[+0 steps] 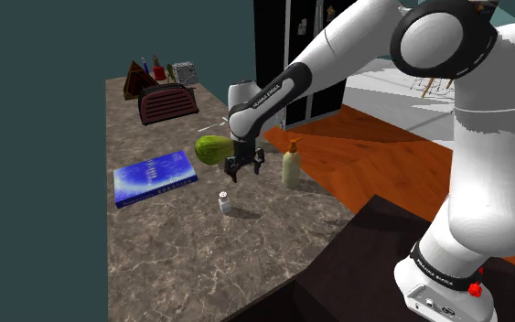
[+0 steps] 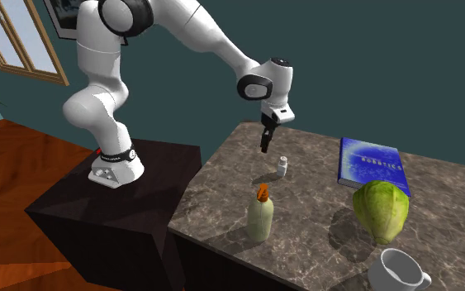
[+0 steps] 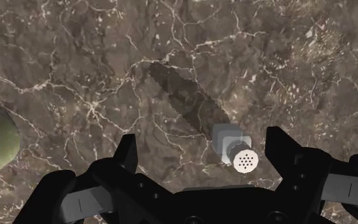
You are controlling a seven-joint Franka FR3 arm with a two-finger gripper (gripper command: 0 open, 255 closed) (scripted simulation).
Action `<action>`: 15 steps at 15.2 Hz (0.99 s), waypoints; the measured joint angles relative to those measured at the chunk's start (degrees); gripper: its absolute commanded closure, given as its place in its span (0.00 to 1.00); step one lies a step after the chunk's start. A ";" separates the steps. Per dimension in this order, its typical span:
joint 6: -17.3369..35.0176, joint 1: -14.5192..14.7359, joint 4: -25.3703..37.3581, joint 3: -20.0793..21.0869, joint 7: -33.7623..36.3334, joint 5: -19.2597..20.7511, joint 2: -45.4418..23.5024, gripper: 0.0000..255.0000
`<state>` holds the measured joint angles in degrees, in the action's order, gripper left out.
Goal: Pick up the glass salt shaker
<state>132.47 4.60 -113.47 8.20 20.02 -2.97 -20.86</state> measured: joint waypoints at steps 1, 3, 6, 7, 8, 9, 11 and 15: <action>0.23 0.35 1.79 0.02 0.64 0.02 -2.07 0.00; 0.11 0.97 6.84 -0.12 1.68 0.18 -7.03 0.00; 0.22 1.89 13.73 -0.28 3.01 0.19 -14.05 0.00; 0.04 2.22 16.06 -0.32 3.48 0.15 -16.23 0.00; -0.34 2.53 18.51 -0.35 3.94 0.10 -18.30 0.00; -0.79 2.81 21.05 -0.39 4.33 0.05 -20.40 0.00; -1.38 3.38 26.25 -0.53 5.01 0.02 -24.99 0.00; -0.81 3.69 29.25 -0.67 5.13 0.07 -28.58 0.00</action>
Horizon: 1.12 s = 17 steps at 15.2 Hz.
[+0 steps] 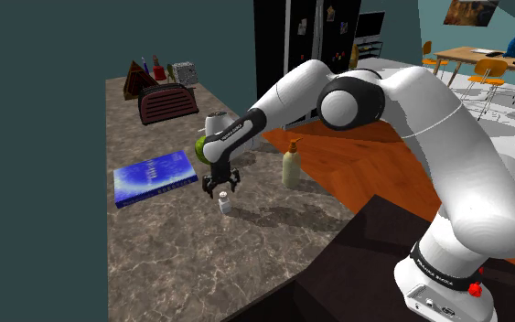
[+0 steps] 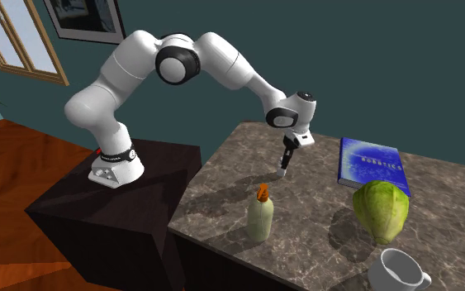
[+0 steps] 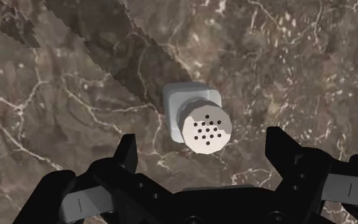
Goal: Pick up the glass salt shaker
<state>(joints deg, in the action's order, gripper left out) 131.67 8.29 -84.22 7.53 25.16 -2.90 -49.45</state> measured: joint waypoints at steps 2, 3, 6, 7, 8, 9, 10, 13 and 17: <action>0.62 0.09 0.80 -0.07 -0.06 0.05 -1.41 0.00; 1.01 0.08 1.19 -0.11 -0.17 0.08 -2.20 0.00; 1.56 0.18 1.14 -0.13 -0.14 0.09 -2.71 1.00; 1.60 0.17 1.15 -0.14 -0.14 0.10 -2.72 1.00; 1.61 0.17 1.17 -0.14 -0.13 0.10 -2.73 1.00; 1.61 0.17 1.18 -0.15 -0.13 0.11 -2.74 1.00; 1.64 0.17 1.15 -0.15 -0.13 0.11 -2.73 1.00; 1.67 0.17 1.07 -0.16 -0.12 0.11 -2.69 1.00; 1.21 0.13 0.97 -0.12 -0.10 0.08 -2.15 1.00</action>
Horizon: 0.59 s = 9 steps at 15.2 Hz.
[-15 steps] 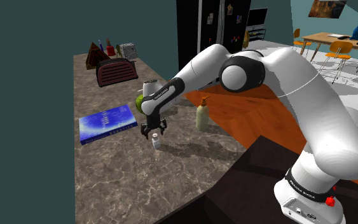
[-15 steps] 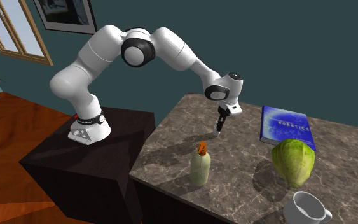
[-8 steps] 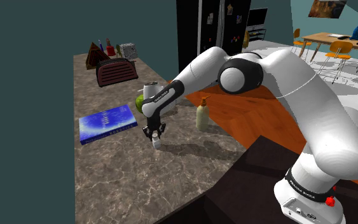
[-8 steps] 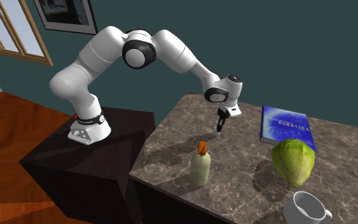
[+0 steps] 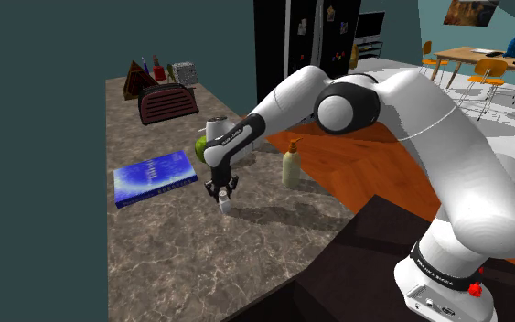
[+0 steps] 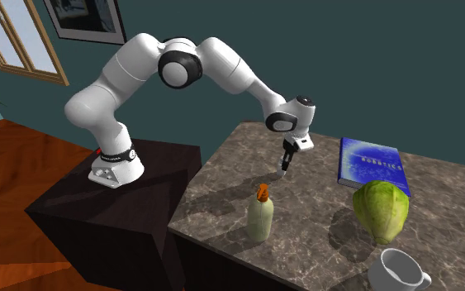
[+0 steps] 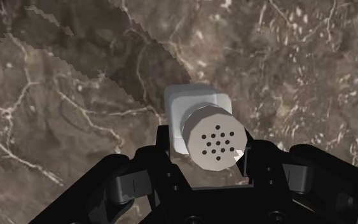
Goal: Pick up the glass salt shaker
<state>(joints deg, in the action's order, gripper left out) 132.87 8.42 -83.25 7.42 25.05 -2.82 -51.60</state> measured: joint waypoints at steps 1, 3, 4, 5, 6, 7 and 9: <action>-0.34 -0.07 -0.16 0.03 -0.02 -0.02 0.49 1.00; -1.20 -0.06 -0.26 0.08 0.14 -0.05 1.47 1.00; -1.45 -0.05 -0.68 0.12 0.22 -0.08 2.16 1.00; -1.82 -0.10 -0.82 0.15 0.23 -0.10 2.67 1.00; -2.31 -0.12 -0.85 0.17 0.30 -0.12 3.20 1.00; -2.72 -0.17 -1.05 0.20 0.32 -0.14 3.80 1.00; -3.41 -0.21 -1.45 0.26 0.43 -0.19 4.91 1.00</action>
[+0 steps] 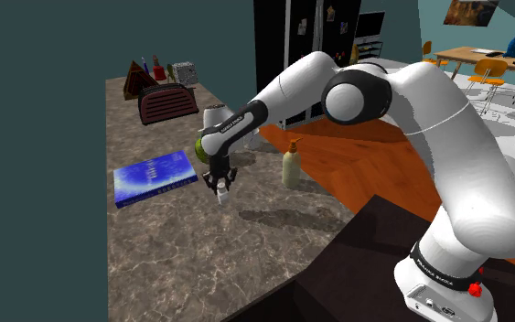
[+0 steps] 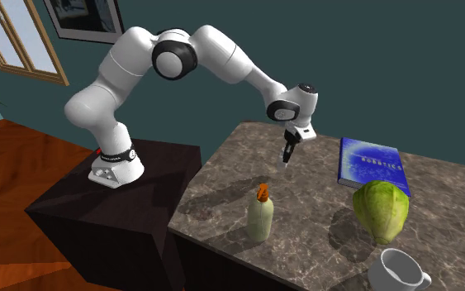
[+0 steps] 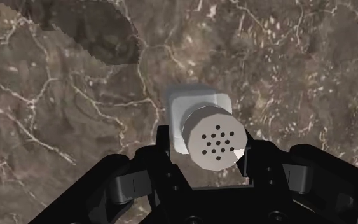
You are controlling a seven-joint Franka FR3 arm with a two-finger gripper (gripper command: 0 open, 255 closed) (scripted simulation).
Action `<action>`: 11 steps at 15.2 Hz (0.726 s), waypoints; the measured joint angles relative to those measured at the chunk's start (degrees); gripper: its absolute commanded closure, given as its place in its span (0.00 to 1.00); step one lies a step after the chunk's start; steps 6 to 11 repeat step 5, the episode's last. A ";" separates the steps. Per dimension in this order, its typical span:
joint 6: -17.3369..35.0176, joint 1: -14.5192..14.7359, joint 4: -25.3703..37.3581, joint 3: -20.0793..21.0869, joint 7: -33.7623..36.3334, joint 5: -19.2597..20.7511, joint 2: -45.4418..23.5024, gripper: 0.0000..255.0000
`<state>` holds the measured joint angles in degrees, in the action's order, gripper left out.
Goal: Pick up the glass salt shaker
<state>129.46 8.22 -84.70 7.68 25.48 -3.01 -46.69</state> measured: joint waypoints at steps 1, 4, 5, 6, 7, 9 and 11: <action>-0.38 0.01 -0.20 0.03 0.10 -0.02 0.58 1.00; -1.81 -0.10 -0.35 0.11 0.21 -0.09 2.18 1.00; -2.13 -0.14 -0.28 0.12 0.20 -0.10 2.43 1.00; -2.13 -0.14 -0.28 0.12 0.20 -0.10 2.43 1.00; -2.13 -0.14 -0.28 0.12 0.20 -0.10 2.43 1.00; -2.13 -0.14 -0.28 0.12 0.20 -0.10 2.43 1.00; -2.13 -0.14 -0.28 0.12 0.20 -0.10 2.43 1.00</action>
